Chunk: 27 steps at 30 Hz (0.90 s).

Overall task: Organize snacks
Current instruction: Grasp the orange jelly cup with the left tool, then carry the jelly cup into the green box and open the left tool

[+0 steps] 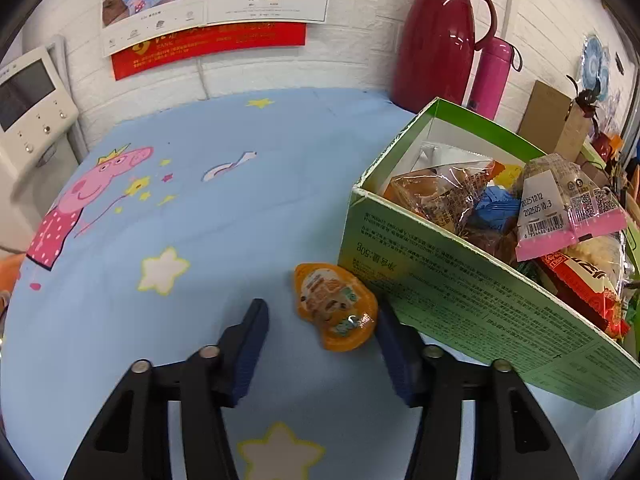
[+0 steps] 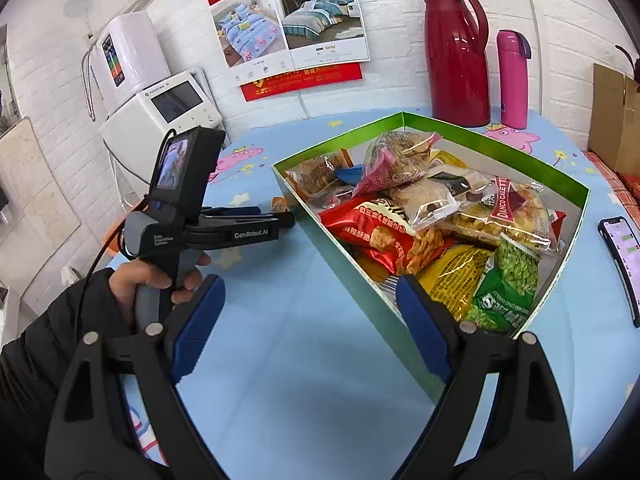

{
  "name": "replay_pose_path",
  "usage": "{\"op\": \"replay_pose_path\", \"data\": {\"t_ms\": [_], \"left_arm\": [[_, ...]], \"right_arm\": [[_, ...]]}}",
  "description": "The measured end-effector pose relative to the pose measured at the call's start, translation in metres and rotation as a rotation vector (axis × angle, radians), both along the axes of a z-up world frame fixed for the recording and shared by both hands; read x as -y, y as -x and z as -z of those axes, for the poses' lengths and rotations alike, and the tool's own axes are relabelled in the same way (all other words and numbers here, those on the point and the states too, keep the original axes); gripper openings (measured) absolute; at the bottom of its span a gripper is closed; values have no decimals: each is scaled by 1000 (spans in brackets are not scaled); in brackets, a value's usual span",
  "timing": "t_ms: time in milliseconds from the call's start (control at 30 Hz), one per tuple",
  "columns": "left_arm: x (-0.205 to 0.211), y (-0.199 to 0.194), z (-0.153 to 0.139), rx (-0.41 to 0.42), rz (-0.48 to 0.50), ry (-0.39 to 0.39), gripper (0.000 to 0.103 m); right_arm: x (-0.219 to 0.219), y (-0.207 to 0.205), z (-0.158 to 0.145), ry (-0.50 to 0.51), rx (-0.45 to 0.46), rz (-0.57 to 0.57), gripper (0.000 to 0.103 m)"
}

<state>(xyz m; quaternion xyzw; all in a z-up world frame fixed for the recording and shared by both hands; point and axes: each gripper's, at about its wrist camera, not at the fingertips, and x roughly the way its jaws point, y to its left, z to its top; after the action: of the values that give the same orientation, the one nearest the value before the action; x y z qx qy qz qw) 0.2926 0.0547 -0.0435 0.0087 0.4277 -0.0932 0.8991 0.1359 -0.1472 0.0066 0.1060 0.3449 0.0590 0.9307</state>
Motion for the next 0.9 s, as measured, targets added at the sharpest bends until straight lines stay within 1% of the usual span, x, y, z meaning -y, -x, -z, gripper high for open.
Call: {"op": "replay_pose_path", "data": {"t_ms": [33,167,300,367,433,567,633,700,767,833,900], "left_arm": [[1,-1,0,1,8,-11,36],[1,5,0,-9,23,-12,35],[0,30,-3,-50,59,57,35],[3,53,-4,-66,95,84,35],[7,78,-4,-69,125,85,35],[13,133,-4,-55,165,77,35],[16,157,-3,-40,168,60,35],[21,175,-4,-25,175,49,36],[24,187,-3,-15,179,36,36],[25,195,-3,-10,183,43,36],[24,197,-3,-9,180,51,36]], "right_arm": [[1,-1,1,1,-6,8,87],[2,0,3,-3,-13,23,87],[0,7,-2,4,-7,26,87],[-2,12,-4,15,-3,31,87],[-3,19,-6,23,4,41,87],[-9,33,-9,-48,1,-7,87],[-17,34,-6,-79,-25,-54,87],[-25,29,4,-126,-91,-104,87],[-32,20,16,-183,-162,-138,77],[-38,10,27,-231,-217,-161,62],[-45,1,37,-252,-257,-175,57]]}}
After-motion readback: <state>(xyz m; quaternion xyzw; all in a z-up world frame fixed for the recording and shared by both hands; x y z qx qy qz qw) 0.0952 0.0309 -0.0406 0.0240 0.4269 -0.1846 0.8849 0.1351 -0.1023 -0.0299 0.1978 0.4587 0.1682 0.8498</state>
